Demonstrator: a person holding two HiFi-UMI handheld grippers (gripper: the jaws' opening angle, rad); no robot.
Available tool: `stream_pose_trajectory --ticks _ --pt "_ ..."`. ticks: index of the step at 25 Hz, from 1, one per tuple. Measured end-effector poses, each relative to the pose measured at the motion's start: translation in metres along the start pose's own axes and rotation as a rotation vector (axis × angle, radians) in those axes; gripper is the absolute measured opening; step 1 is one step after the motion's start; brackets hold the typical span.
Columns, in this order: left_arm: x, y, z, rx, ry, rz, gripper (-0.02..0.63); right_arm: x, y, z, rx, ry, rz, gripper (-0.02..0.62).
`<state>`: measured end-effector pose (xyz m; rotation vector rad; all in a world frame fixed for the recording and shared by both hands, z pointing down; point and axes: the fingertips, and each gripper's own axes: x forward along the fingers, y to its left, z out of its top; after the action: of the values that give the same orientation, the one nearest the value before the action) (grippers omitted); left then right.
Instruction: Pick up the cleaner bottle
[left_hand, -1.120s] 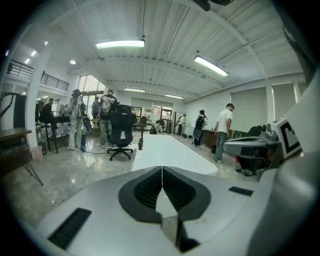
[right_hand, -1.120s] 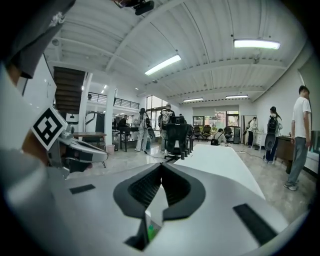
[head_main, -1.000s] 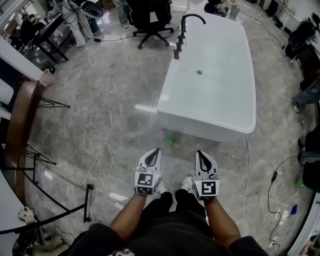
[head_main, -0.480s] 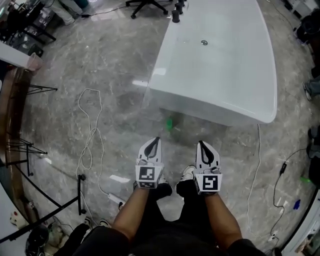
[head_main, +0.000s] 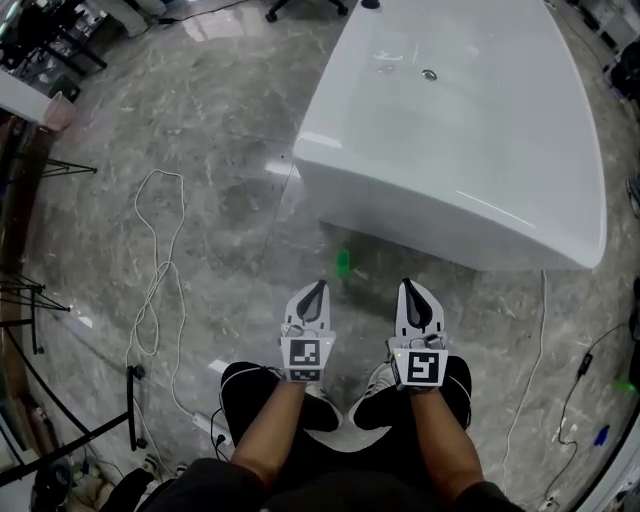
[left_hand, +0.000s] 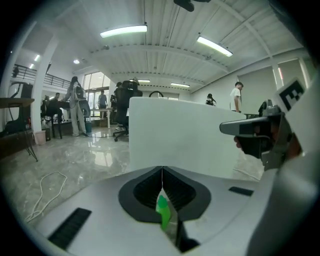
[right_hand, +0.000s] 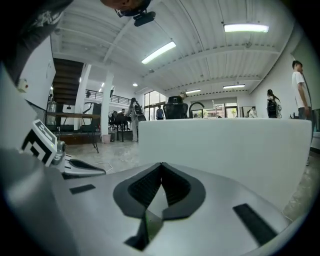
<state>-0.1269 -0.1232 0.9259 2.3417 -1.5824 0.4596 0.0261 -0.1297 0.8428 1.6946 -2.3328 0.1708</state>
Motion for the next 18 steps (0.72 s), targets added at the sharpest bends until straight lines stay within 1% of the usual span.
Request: stream_pose_trajectory --ticks 5,9,12,14,18 --pt "0.036 -0.005 -0.072 -0.042 -0.011 0.019 0.006 0.022 0.001 -0.072 -0.027 -0.023 0.039 0.017" --pt "0.051 -0.010 -0.112 -0.053 -0.017 0.036 0.006 0.033 -0.003 -0.107 -0.009 -0.006 0.056 0.017" --pt "0.060 -0.012 -0.131 -0.068 -0.022 0.038 0.006 0.038 0.002 -0.118 0.001 -0.017 0.074 0.017" --pt "0.064 -0.014 -0.141 -0.060 -0.024 0.040 0.008 0.039 0.008 -0.121 0.005 -0.018 0.091 0.017" --pt "0.076 -0.015 -0.165 -0.046 0.000 0.074 0.008 0.038 0.010 -0.117 -0.020 -0.011 0.090 0.017"
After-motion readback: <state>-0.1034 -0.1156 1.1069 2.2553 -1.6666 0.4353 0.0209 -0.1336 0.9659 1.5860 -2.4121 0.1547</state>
